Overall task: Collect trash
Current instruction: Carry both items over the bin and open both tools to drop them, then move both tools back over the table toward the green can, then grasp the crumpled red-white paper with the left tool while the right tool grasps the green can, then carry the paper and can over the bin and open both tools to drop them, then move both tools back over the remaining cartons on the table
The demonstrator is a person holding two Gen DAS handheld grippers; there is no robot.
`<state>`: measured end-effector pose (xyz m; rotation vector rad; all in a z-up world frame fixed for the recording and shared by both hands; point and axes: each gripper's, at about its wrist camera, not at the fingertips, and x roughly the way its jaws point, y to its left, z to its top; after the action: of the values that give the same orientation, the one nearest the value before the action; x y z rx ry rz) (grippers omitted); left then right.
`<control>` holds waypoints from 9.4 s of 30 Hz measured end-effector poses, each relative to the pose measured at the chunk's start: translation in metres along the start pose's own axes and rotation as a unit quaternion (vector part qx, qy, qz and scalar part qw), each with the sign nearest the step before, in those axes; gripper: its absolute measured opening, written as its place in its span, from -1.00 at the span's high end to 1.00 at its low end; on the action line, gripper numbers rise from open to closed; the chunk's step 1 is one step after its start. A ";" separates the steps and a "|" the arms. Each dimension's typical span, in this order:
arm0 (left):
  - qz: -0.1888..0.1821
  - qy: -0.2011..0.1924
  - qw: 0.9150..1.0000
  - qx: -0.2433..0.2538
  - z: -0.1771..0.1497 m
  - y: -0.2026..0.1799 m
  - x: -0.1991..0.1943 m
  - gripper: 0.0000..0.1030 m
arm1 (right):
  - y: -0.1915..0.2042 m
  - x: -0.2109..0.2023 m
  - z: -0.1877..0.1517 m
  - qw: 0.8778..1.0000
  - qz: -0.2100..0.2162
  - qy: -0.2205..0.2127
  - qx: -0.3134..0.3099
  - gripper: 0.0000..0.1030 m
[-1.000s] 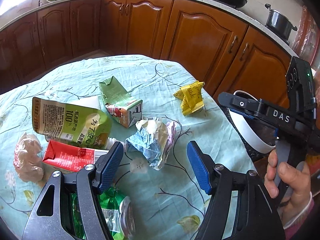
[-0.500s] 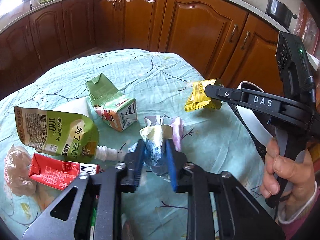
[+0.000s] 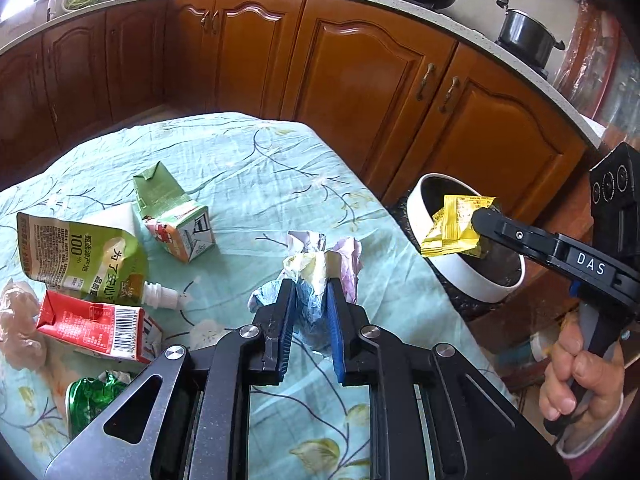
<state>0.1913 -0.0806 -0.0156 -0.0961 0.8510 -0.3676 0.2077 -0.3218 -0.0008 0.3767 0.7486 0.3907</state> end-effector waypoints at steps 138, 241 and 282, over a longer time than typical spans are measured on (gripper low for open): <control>0.157 -0.015 0.979 -0.130 -0.045 0.185 -0.053 0.29 | 0.170 0.118 -0.113 0.990 0.021 0.116 -0.077 0.63; -0.066 0.047 0.989 0.122 0.057 -0.157 0.072 -0.14 | -0.121 -0.048 0.022 0.983 -0.172 -0.047 0.047 0.36; 0.080 -0.018 0.987 -0.138 -0.057 0.110 -0.066 -0.31 | 0.059 0.030 -0.067 0.999 0.027 0.028 0.011 -0.97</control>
<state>0.1396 0.0487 -0.0310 -0.2898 0.8632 -0.0950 0.1680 -0.2444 -0.0362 0.4089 0.7983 0.4458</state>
